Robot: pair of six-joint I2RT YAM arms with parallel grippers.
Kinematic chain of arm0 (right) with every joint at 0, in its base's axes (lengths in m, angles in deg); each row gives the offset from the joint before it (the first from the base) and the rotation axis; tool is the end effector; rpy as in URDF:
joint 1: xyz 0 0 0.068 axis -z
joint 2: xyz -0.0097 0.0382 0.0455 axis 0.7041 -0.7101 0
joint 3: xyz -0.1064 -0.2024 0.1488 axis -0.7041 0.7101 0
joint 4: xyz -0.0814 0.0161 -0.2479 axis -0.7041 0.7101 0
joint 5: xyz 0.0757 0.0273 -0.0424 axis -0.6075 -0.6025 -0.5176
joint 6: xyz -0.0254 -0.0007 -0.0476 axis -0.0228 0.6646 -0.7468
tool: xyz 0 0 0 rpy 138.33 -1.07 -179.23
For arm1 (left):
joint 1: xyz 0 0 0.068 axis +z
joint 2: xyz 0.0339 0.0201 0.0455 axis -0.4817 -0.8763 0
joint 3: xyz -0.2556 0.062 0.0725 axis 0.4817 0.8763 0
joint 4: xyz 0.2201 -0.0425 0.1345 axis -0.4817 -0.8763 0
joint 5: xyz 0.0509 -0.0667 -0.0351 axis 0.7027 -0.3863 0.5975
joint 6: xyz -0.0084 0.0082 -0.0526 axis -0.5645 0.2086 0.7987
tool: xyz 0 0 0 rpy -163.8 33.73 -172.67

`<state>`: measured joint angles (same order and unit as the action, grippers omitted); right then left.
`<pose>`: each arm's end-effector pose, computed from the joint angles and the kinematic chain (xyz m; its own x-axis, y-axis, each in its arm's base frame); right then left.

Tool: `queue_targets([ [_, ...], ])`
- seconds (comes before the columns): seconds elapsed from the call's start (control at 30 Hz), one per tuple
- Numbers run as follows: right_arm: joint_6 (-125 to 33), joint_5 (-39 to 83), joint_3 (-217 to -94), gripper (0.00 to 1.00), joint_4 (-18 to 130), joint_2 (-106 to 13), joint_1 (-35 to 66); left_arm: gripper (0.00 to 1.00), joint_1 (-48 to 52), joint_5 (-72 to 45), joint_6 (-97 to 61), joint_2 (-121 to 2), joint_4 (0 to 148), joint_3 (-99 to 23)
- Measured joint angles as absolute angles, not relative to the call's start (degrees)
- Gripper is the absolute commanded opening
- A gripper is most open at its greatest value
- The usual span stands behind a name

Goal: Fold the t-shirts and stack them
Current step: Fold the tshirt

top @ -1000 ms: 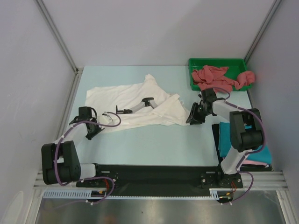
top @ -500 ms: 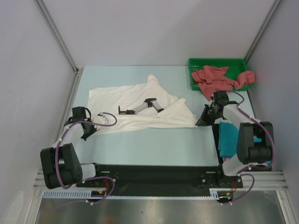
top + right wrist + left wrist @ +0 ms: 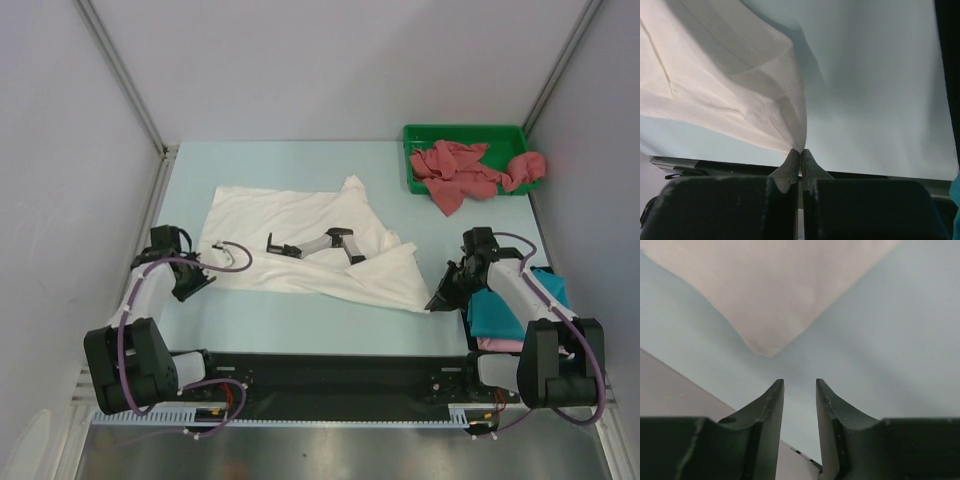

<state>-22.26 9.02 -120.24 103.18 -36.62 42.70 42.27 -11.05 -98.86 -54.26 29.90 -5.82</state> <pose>0.1960 0.0193 0.1840 -0.8962 0.4437 -0.0021 0.4072 0.8243 0.3934 0.2021 0.0446 0.1876 -0.5132 0.8342 -0.2018 0.7942 0.5507 0.2568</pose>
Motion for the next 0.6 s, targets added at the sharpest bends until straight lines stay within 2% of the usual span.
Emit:
queue_targets([
  [0.1,-22.3,9.1,-120.6,0.0,103.2,-38.4,42.7,0.41,40.1,-11.0,-97.8,-53.9,36.2,-4.5],
  [0.13,-22.6,9.1,-120.9,0.0,103.1,-39.0,42.7,0.48,38.7,-11.0,-97.9,-53.9,38.2,-3.8],
  [0.47,-24.3,9.0,-121.4,0.0,101.4,-40.3,44.0,0.49,35.7,-11.8,-111.2,-55.2,51.7,4.6],
  [0.53,-24.5,9.0,-121.4,0.0,101.1,-40.4,44.0,0.47,35.7,-11.8,-113.2,-56.0,52.9,4.6],
  [0.57,-24.7,8.8,-121.4,0.0,101.0,-40.4,44.2,0.44,35.7,-11.7,-114.1,-56.6,53.7,4.6],
  [0.6,-24.8,8.6,-121.4,0.0,100.9,-40.5,44.5,0.36,35.7,-11.5,-114.5,-57.1,54.8,4.6],
])
